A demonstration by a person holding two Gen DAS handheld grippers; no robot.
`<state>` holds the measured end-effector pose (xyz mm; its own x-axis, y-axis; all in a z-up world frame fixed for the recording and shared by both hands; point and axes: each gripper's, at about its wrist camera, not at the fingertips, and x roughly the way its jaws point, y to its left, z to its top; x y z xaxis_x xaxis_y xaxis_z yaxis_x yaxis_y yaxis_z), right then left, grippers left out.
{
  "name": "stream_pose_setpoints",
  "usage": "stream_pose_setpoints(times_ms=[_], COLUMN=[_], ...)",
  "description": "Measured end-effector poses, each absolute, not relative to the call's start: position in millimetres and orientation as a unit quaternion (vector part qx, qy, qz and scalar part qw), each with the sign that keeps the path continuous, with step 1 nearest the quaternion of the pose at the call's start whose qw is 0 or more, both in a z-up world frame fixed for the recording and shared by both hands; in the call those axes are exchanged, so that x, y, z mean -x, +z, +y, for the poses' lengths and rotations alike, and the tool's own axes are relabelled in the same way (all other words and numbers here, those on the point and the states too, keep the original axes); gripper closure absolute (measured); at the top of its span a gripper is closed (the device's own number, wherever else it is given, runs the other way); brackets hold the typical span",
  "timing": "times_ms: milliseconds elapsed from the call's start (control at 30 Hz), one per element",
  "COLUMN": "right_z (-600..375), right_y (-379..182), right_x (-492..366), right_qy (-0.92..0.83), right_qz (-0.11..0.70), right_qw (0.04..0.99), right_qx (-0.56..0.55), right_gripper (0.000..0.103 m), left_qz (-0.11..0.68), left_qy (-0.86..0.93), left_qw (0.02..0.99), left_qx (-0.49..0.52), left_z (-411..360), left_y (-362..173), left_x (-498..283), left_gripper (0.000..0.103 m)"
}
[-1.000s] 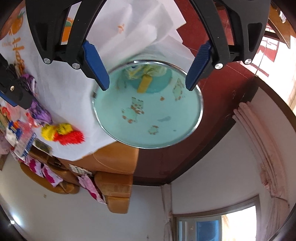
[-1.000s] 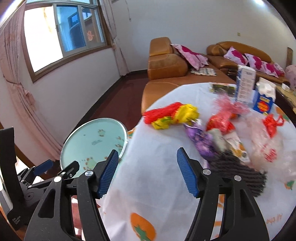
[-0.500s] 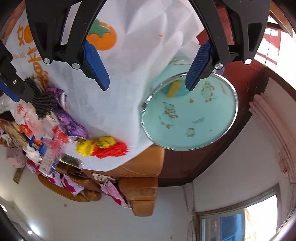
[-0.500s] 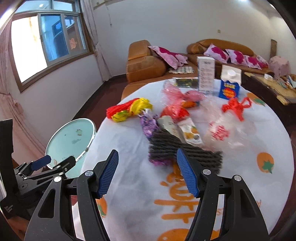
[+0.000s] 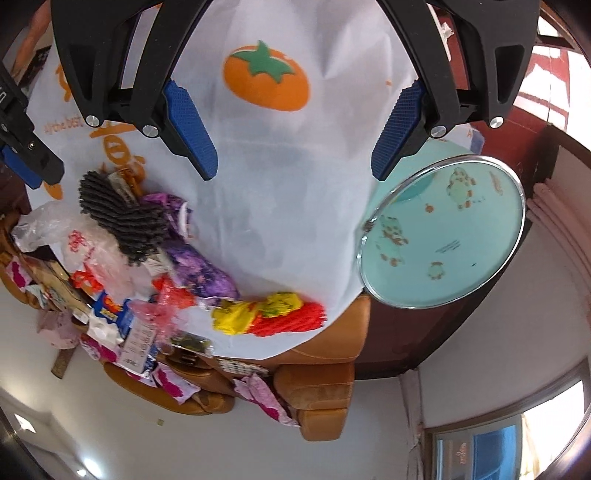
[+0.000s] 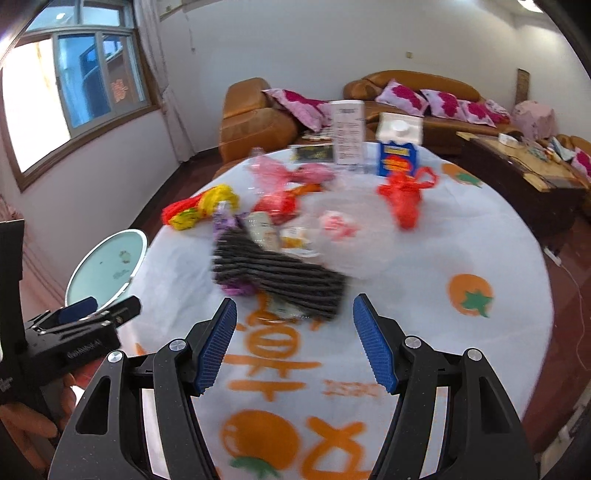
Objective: Collect trash
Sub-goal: 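Grasp the black mesh scrubber with the left gripper while the right grasps a clear plastic bag, then carry the black scrubber and clear plastic bag over the blue bin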
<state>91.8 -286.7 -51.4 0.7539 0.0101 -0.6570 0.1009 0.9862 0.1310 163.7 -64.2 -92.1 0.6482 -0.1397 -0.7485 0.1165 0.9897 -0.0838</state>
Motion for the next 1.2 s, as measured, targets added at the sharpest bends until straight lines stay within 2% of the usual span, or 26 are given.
stream_pose_setpoints(times_ms=[267,433,600,767,800,833,900,967,1033,1067,1100,1200], right_z=[-340,-383,-406,-407,-405,-403,-395,-388,-383,-382,-381,-381], right_y=[-50,-46,-27,-18,-19,-21,-30,-46,-63,-70,-75,-75], right_x=[-75,-78,-95,-133,-139,-148,-161,-173,-182,-183,-183,-178], right_qy=[-0.086,-0.122,-0.112,-0.047,-0.035,-0.018,0.008,0.015,0.028,0.037,0.041,0.043], right_qz=[0.346,0.334,0.31,0.322,0.327,0.334,0.35,0.375,0.403,0.411,0.417,0.412], right_qw=[0.931,0.928,0.933,0.927,0.924,0.92,0.909,0.897,0.88,0.873,0.868,0.87], right_qx=[-0.077,-0.112,-0.141,-0.185,-0.195,-0.207,-0.225,-0.232,-0.248,-0.259,-0.266,-0.269], right_gripper=[0.038,0.038,0.038,0.038,0.038,0.038,0.038,0.038,0.038,0.044,0.059,0.08], left_qz=[0.39,0.372,0.372,0.391,0.397,0.407,0.41,0.403,0.398,0.398,0.397,0.388], left_qy=[-0.117,-0.149,-0.165,-0.191,-0.196,-0.205,-0.214,-0.218,-0.224,-0.228,-0.232,-0.236], left_qw=[0.913,0.916,0.913,0.9,0.896,0.89,0.886,0.889,0.889,0.888,0.888,0.891], left_qx=[-0.003,-0.012,-0.012,-0.008,-0.008,-0.008,-0.016,-0.03,-0.031,-0.024,-0.016,0.009], left_z=[-101,-133,-157,-178,-182,-186,-192,-195,-193,-190,-187,-171], left_y=[-77,-69,-70,-79,-82,-86,-91,-92,-89,-87,-85,-73], left_x=[-169,-180,-197,-211,-212,-213,-211,-207,-205,-204,-203,-197], left_gripper=[0.02,0.021,0.026,0.038,0.042,0.051,0.058,0.071,0.077,0.083,0.085,0.085])
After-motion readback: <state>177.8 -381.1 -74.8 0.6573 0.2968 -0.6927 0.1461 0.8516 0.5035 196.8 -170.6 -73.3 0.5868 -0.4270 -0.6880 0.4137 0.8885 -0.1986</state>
